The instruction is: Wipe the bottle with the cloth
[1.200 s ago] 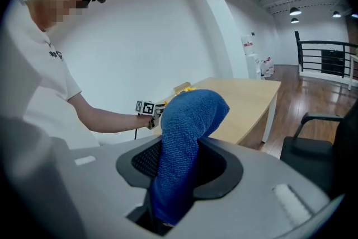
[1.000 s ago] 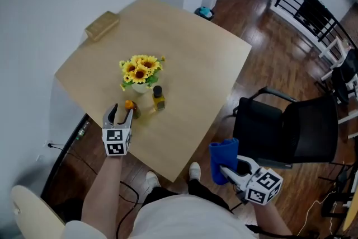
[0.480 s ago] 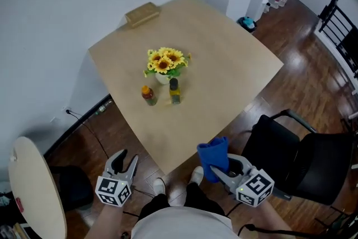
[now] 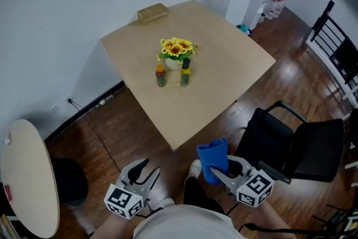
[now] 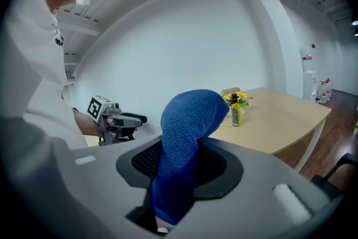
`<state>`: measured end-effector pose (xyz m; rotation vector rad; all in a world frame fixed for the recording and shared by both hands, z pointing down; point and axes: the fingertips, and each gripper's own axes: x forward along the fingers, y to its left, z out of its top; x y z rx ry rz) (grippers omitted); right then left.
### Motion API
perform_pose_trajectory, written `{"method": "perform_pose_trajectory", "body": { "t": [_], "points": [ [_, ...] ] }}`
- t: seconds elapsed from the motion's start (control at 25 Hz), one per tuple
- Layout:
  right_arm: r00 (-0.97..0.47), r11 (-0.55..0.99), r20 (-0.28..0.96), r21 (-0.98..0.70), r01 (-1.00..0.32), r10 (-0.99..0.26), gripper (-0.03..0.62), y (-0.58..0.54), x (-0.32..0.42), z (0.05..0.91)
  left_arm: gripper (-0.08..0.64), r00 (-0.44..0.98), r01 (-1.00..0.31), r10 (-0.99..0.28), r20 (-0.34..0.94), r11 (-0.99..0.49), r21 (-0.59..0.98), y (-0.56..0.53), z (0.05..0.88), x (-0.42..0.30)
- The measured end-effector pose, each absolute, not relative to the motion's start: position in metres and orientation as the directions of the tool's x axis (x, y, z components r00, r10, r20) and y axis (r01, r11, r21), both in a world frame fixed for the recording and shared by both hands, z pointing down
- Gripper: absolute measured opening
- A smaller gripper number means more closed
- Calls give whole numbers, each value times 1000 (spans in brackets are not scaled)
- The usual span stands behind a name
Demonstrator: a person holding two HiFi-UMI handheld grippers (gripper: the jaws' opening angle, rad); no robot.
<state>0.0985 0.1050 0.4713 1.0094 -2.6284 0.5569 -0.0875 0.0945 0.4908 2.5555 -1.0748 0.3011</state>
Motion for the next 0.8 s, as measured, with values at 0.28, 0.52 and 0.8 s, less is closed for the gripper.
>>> {"method": "perform_pose_trajectory", "body": {
  "t": [0.28, 0.52, 0.8],
  "points": [
    [-687, 637, 406, -275, -720, -602, 155, 236, 50, 471, 185, 738, -671, -595, 319, -697, 252, 203, 492, -133],
    [-658, 621, 405, -238, -747, -635, 155, 281, 47, 455, 184, 766, -639, -571, 295, -727, 251, 253, 485, -137],
    [-672, 656, 410, -204, -727, -617, 155, 331, 41, 446, 184, 801, -596, -547, 244, -769, 231, 290, 473, -110]
  ]
}}
